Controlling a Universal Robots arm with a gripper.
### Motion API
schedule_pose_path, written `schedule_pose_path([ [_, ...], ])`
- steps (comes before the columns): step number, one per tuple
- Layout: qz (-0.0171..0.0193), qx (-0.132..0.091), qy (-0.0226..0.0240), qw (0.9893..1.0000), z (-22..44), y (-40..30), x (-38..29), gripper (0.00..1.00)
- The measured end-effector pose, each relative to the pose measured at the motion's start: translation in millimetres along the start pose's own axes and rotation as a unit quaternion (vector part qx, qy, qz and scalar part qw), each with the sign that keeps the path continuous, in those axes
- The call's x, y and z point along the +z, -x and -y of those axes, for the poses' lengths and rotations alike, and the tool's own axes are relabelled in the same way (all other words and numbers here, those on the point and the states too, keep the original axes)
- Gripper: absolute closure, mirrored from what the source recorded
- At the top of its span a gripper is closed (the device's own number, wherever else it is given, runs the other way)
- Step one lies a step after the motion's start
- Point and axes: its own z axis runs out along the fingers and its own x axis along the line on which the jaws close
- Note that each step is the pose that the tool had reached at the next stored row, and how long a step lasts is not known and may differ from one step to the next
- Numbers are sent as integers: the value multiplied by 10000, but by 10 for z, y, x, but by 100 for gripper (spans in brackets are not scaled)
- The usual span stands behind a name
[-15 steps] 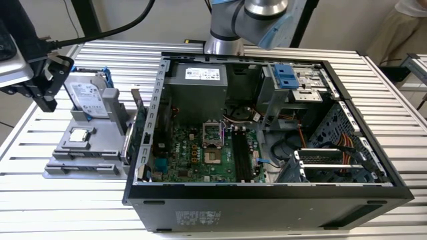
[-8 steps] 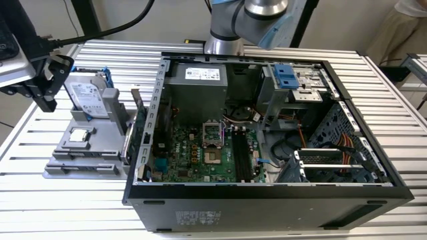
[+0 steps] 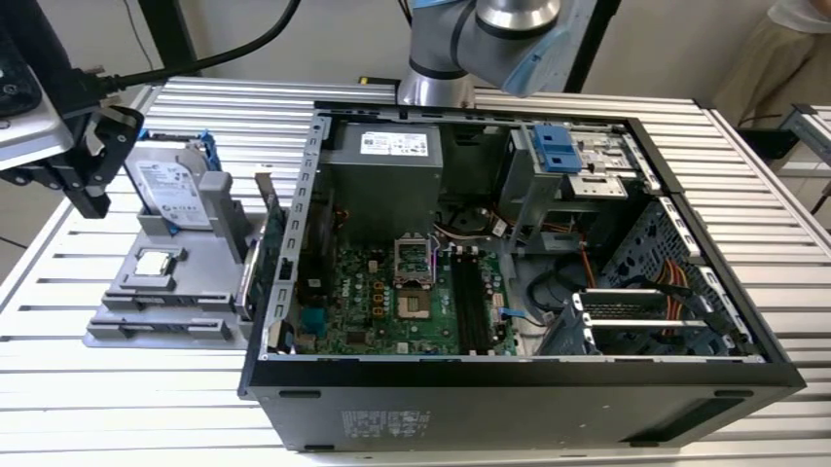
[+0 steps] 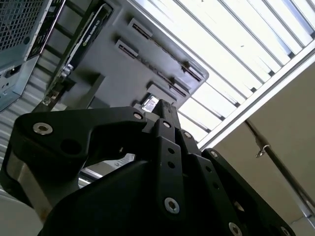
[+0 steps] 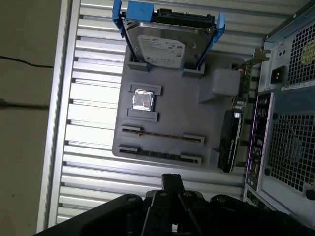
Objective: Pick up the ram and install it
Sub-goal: 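Pick up the ram and move it above insertion slot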
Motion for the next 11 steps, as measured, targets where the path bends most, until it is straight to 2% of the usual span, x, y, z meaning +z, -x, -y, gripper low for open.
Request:
schedule_pose_path([
  [11, -4, -78, -2, 10000, 0, 0, 0, 100],
])
